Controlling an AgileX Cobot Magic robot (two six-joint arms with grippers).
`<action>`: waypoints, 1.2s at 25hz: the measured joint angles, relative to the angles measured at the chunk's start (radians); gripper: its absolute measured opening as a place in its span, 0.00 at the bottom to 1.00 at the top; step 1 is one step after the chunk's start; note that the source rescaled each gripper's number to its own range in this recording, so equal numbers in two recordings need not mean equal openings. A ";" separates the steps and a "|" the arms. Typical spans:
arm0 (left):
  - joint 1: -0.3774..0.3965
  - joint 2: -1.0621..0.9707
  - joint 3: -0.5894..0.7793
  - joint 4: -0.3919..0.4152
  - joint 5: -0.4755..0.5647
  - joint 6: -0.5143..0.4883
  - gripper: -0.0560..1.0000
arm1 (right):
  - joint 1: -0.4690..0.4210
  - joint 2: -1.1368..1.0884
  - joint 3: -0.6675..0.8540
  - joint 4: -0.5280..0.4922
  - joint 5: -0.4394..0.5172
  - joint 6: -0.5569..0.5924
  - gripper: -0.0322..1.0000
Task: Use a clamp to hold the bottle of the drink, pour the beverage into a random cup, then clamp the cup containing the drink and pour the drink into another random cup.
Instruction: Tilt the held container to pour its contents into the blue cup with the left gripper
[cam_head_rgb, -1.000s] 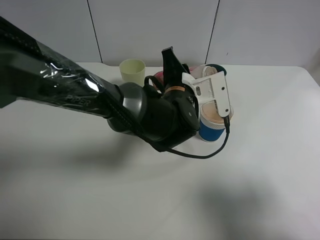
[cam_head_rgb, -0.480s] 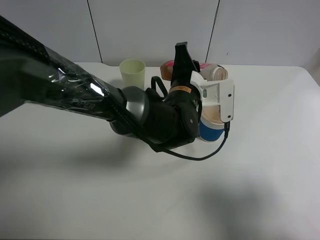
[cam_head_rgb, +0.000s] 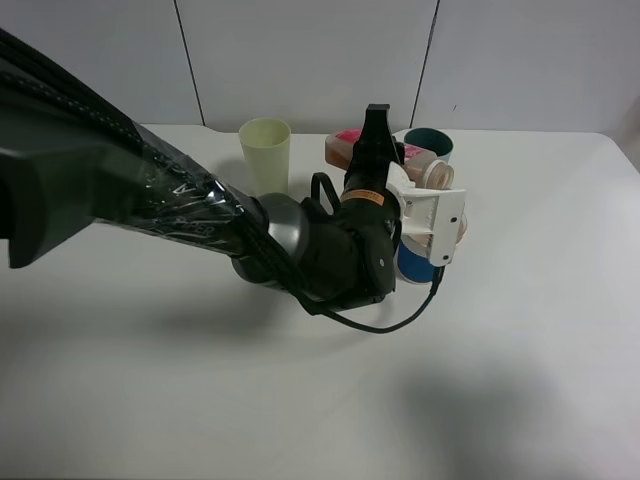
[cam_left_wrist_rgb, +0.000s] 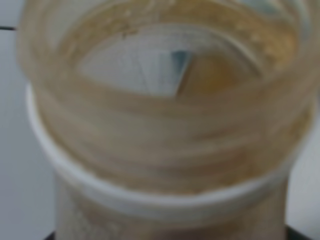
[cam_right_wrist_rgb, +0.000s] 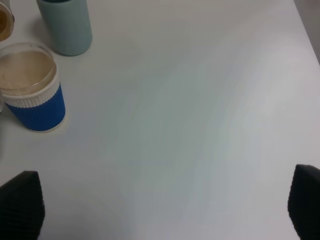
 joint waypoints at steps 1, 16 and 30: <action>0.001 0.002 0.000 0.005 -0.004 0.004 0.08 | 0.000 0.000 0.000 0.000 0.000 0.000 0.93; 0.021 0.004 0.000 0.045 -0.031 0.045 0.08 | 0.000 0.000 0.000 0.000 0.000 0.000 0.93; 0.021 0.004 0.000 0.079 -0.038 0.119 0.08 | 0.000 0.000 0.000 0.000 0.000 0.000 0.93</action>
